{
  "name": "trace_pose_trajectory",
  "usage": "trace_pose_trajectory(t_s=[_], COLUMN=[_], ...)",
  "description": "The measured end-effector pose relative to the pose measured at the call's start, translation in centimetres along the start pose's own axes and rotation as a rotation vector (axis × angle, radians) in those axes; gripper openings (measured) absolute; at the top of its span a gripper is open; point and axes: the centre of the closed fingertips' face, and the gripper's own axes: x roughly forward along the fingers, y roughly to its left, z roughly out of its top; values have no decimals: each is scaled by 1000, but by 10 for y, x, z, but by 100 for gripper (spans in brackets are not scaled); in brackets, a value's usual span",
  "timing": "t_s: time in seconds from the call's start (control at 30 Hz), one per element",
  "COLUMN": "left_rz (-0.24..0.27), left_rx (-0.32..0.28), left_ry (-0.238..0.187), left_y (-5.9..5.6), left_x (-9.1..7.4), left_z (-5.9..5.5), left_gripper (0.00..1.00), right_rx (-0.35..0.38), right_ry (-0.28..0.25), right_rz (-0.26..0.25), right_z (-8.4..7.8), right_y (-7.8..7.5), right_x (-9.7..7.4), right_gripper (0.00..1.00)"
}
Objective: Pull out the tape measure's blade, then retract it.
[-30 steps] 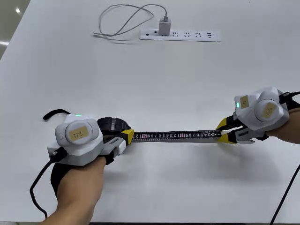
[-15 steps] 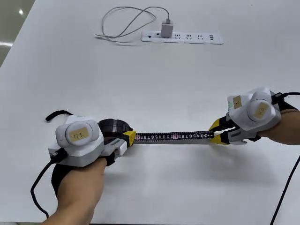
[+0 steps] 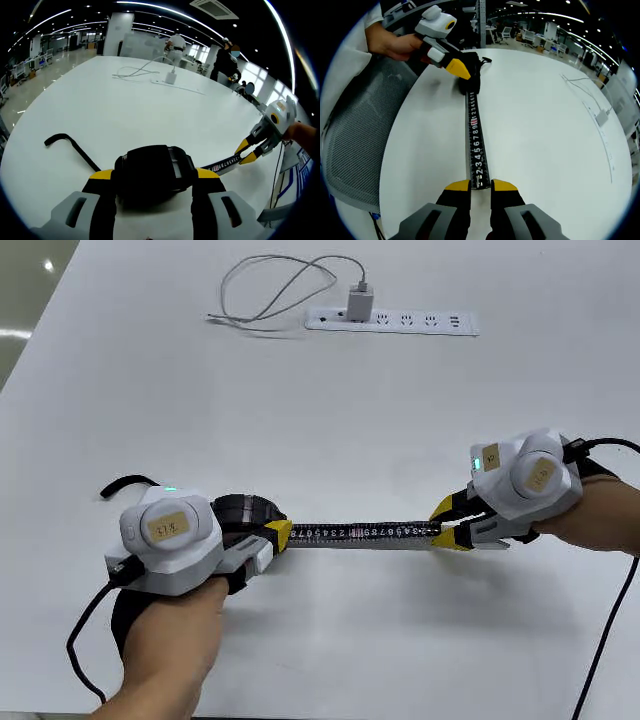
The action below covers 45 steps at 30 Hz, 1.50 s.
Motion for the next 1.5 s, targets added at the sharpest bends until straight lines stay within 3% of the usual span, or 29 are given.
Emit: trace_pose_trajectory(t_s=[1.5], left_rz=[-34], left_rx=[0], left_ry=[5], left_y=[-1], left_x=[0], left_z=[-1], left_gripper=[57], right_rx=[50], right_ry=[-120], right_rz=[24], right_z=[55], right_y=[9], right_x=[37], right_gripper=[11])
